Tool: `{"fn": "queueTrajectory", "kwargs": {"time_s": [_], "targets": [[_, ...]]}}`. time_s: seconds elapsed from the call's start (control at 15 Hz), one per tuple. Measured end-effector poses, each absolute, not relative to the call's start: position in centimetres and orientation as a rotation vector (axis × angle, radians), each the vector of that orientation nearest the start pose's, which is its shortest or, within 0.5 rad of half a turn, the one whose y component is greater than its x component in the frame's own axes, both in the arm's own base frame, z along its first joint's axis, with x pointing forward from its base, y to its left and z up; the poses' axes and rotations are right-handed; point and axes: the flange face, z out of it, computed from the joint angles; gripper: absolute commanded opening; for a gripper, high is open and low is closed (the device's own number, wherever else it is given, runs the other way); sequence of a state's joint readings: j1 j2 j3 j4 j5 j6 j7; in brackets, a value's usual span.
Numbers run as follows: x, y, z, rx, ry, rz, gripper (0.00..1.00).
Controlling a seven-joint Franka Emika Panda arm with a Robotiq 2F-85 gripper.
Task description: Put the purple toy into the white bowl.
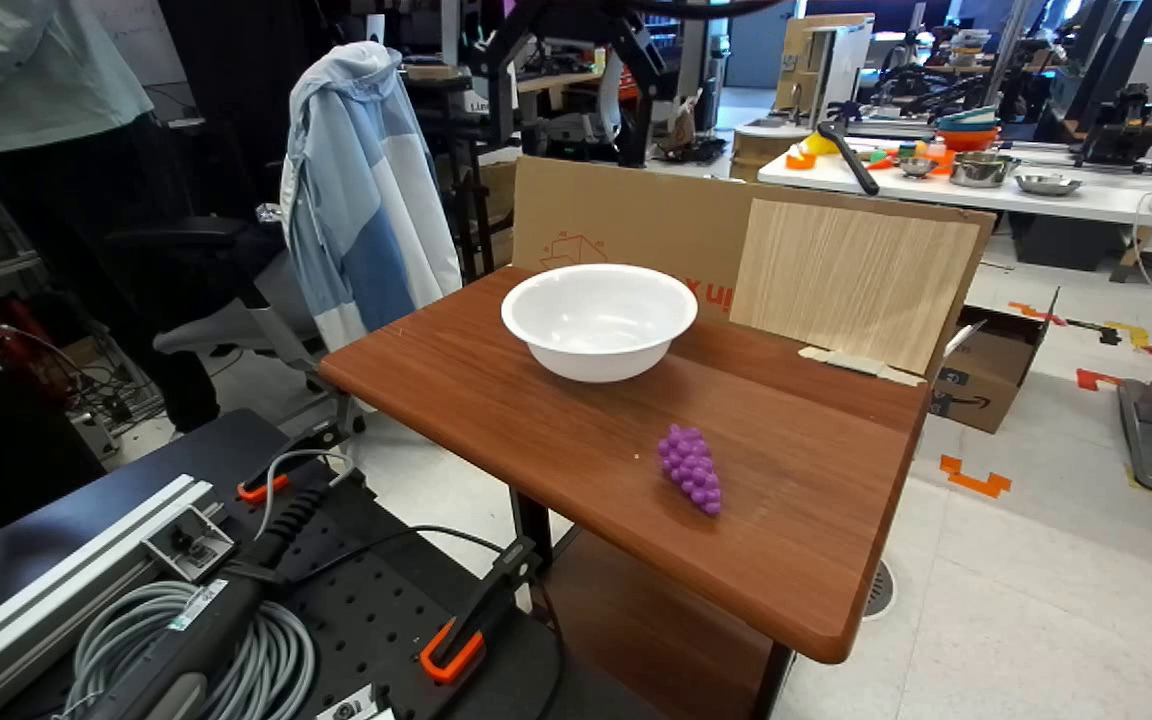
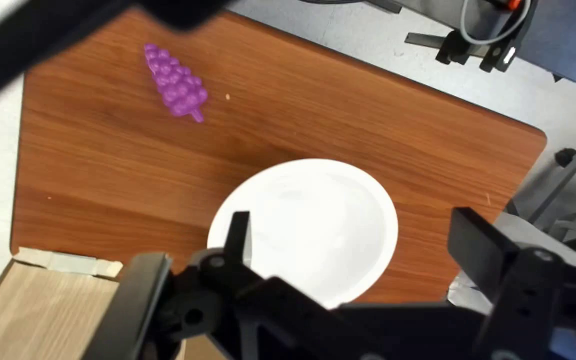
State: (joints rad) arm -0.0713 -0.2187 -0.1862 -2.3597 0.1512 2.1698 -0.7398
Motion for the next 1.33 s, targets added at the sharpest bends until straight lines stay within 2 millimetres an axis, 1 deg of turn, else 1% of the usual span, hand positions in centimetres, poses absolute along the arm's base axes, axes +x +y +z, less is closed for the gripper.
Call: {"fn": "queueTrajectory", "kwargs": {"time_s": [0.13, 0.33, 0.4, 0.6, 0.93, 1.0, 1.33], "targets": [[45.1, -10.4, 42.6, -2.94, -0.631, -0.178, 1.0], [44.6, -10.2, 42.7, -2.938, -0.636, -0.184, 1.0], [44.6, -10.2, 42.7, -2.932, -0.662, -0.184, 1.0], [44.9, -10.4, 42.2, -2.864, -0.888, -0.156, 1.0], [46.6, -10.9, 41.3, -2.759, -1.251, -0.132, 1.0], [46.9, -10.9, 41.2, -2.742, -1.298, -0.137, 1.0], [46.9, -10.9, 40.8, -2.739, -1.298, -0.128, 1.0]]}}
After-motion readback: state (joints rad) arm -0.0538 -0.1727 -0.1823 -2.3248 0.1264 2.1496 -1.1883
